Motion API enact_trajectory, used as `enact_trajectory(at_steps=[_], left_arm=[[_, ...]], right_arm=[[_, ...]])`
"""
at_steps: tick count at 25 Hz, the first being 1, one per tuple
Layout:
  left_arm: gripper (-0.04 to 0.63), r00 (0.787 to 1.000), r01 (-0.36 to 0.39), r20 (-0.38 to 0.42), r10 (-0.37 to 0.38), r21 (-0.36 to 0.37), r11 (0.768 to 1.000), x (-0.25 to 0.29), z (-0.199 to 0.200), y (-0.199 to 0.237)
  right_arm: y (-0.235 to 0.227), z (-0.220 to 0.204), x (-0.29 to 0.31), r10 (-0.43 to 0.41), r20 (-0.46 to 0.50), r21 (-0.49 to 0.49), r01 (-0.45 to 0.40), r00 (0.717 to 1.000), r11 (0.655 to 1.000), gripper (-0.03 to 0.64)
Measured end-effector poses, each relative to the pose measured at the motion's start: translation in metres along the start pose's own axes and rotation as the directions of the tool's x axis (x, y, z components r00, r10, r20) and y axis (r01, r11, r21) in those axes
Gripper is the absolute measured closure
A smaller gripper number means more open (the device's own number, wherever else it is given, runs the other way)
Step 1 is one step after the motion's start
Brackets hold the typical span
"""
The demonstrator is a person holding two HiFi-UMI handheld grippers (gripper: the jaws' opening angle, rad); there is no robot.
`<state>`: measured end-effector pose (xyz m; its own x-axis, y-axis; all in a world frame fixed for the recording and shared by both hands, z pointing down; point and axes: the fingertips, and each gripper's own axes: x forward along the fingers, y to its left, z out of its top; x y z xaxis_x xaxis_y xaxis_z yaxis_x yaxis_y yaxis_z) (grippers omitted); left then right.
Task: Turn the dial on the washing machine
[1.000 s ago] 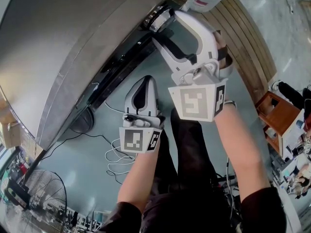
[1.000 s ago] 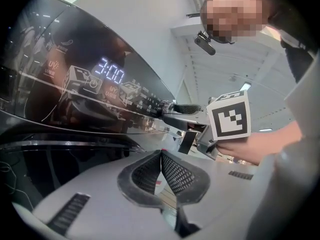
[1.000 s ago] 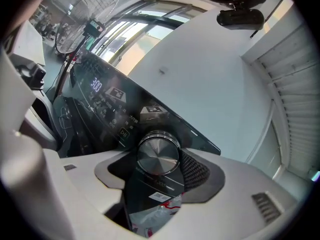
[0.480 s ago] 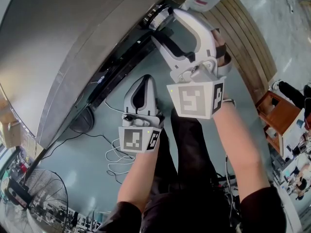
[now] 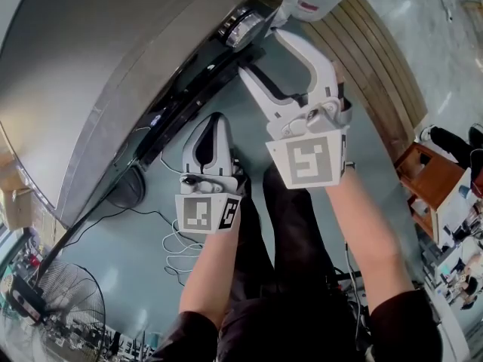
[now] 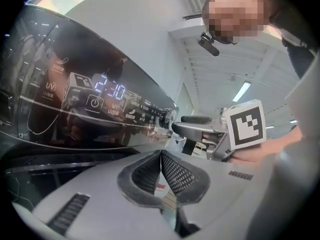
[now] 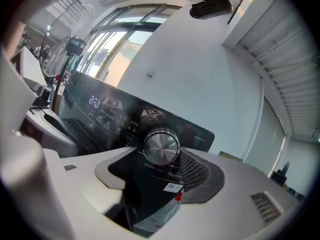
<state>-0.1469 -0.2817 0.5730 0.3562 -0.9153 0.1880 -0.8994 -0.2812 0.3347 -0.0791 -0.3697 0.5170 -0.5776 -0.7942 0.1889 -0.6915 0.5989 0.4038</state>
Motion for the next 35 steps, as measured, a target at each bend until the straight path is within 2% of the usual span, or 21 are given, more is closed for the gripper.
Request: enact_trajectory(at_steps=[3,6,8,12,16,18,23,30,33,35], left_arm=[[0.580,1.000,-0.002,0.005,0.002,0.009,1.000,0.000,0.002,-0.002],[0.580,1.000,-0.007,0.009,0.007,0.020,1.000,0.001,0.006,-0.004],[0.580,1.000,-0.007,0.012,0.006,0.028,1.000,0.002,0.009,-0.004],[0.580,1.000,-0.006,0.015,0.006,0.044,0.999,0.002,0.015,-0.005],[0.580,1.000,-0.010,0.018,0.009,0.056,0.998,0.002,0.019,-0.008],[0.580,1.000,-0.011,0.021,0.009,0.062,0.998,0.001,0.022,-0.009],[0.580,0.999,-0.011,0.039,0.007,0.086,0.996,-0.004,0.044,-0.018],[0.580,0.998,-0.025,0.056,0.020,0.089,0.996,-0.033,0.103,-0.040],[0.580,0.997,-0.039,0.070,0.032,0.097,0.995,-0.051,0.134,-0.049],[0.580,0.998,-0.039,0.062,0.033,0.106,0.994,-0.062,0.152,-0.058]], right_arm=[[0.002,-0.006,-0.013,0.004,0.002,0.090,-0.005,1.000,0.996,0.336],[0.004,-0.022,-0.029,0.017,-0.041,0.272,-0.006,0.999,0.962,0.345],[0.005,-0.031,-0.039,0.035,-0.076,0.356,-0.006,0.996,0.934,0.386],[0.003,-0.032,-0.055,0.038,-0.061,0.420,-0.009,0.997,0.908,0.480],[0.002,-0.031,-0.069,0.022,-0.048,0.462,0.002,0.999,0.887,0.560],[0.001,-0.028,-0.074,0.017,-0.037,0.476,0.003,0.999,0.879,0.577],[-0.005,-0.009,-0.087,0.025,-0.008,0.494,-0.018,1.000,0.869,0.591],[-0.018,0.043,-0.117,0.091,0.036,0.515,-0.097,0.995,0.852,0.594],[-0.039,0.075,-0.132,0.103,0.121,0.477,-0.149,0.987,0.866,0.594],[-0.060,0.095,-0.149,0.098,0.144,0.460,-0.154,0.985,0.875,0.594]])
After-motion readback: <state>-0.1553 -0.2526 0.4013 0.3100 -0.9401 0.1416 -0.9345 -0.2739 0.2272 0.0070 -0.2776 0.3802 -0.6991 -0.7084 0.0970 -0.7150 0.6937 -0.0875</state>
